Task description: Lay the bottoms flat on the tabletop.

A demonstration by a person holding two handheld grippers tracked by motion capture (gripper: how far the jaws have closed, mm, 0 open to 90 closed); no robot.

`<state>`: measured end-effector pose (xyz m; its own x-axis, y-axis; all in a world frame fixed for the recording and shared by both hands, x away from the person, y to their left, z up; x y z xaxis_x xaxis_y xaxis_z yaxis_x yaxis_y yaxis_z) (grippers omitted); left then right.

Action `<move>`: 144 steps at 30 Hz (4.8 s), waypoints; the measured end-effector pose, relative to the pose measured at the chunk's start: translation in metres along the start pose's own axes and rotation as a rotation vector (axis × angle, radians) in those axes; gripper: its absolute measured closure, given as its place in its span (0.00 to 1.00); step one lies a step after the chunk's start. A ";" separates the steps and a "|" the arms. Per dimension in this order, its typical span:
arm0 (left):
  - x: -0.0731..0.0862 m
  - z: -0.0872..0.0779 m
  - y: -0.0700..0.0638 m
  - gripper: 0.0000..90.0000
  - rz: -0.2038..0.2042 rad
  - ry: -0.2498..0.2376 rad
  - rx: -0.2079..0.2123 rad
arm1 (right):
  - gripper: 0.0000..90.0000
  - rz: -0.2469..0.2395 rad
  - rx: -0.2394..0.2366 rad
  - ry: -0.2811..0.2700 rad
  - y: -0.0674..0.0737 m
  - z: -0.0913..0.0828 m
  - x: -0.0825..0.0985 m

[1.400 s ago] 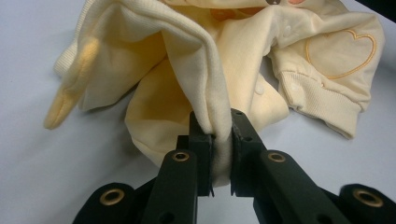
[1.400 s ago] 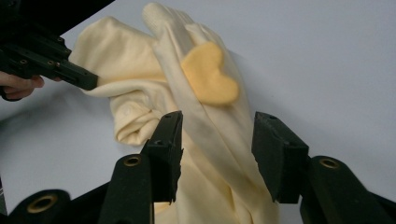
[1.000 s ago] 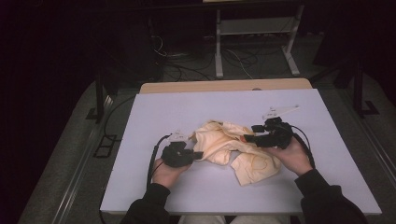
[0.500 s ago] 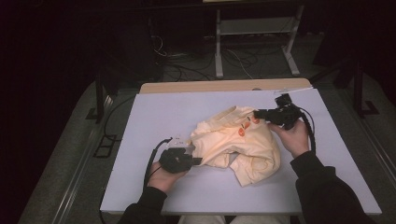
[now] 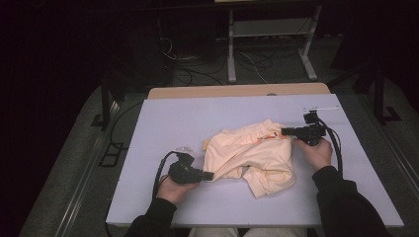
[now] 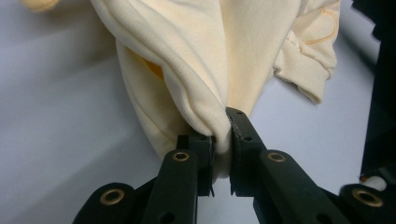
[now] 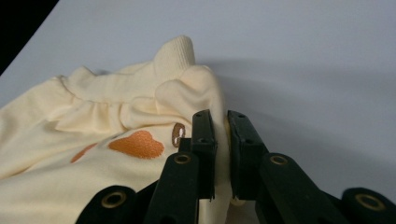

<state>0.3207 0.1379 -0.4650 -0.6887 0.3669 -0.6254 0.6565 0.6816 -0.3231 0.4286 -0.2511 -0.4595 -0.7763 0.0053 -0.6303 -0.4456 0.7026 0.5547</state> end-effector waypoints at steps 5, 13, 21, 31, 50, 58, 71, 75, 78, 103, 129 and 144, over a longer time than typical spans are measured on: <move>-0.004 -0.005 -0.002 0.79 0.029 -0.005 -0.048 | 0.88 -0.011 0.000 -0.001 0.000 0.004 0.000; -0.025 -0.034 0.000 0.58 0.096 -0.071 -0.240 | 0.78 -0.044 0.005 -0.049 0.006 -0.009 -0.005; -0.055 -0.052 0.003 0.54 0.091 -0.178 -0.257 | 0.75 -0.098 -0.044 -0.080 0.022 -0.021 -0.008; -0.093 -0.017 0.002 0.50 0.125 -0.140 -0.262 | 0.56 -0.211 -0.012 -0.014 0.041 -0.011 -0.003; -0.087 0.039 0.037 0.61 -0.021 0.018 -0.268 | 0.45 -0.120 0.078 0.091 0.020 0.009 0.004; -0.082 0.047 0.042 0.83 -0.061 0.019 -0.224 | 0.46 -0.186 0.198 0.095 0.026 0.008 0.004; -0.083 0.035 0.054 0.94 -0.159 -0.075 -0.105 | 0.91 -0.078 0.041 0.103 0.019 0.009 0.006; -0.087 0.022 0.061 0.94 -0.224 -0.151 -0.040 | 0.91 -0.015 -0.079 0.048 0.019 -0.003 -0.001; -0.089 0.016 0.064 0.94 -0.233 -0.168 -0.034 | 0.91 0.030 -0.147 0.015 0.020 -0.010 -0.005; -0.158 -0.022 0.092 0.94 -0.153 -0.217 -0.109 | 0.91 0.027 -0.148 -0.018 0.023 0.003 -0.061; -0.202 -0.036 0.093 0.94 -0.068 -0.257 -0.211 | 0.90 -0.045 -0.078 -0.031 0.038 0.005 -0.112; -0.174 0.033 0.121 0.94 -0.194 -0.191 -0.259 | 0.90 0.042 0.013 0.047 0.003 0.050 -0.089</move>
<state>0.5303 0.1360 -0.4182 -0.7064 0.1071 -0.6996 0.4033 0.8733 -0.2735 0.5182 -0.2139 -0.4292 -0.8142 0.0016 -0.5805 -0.4069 0.7116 0.5727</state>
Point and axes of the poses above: each handheld gripper's, and its own axes: z roughly forward along the jaws, x roughly out of its underside, y roughly to its left, the point moved 3 cm from there along z, roughly forward along the jaws, and after that the axes turned 10 degrees about -x, right-handed, at the moved point
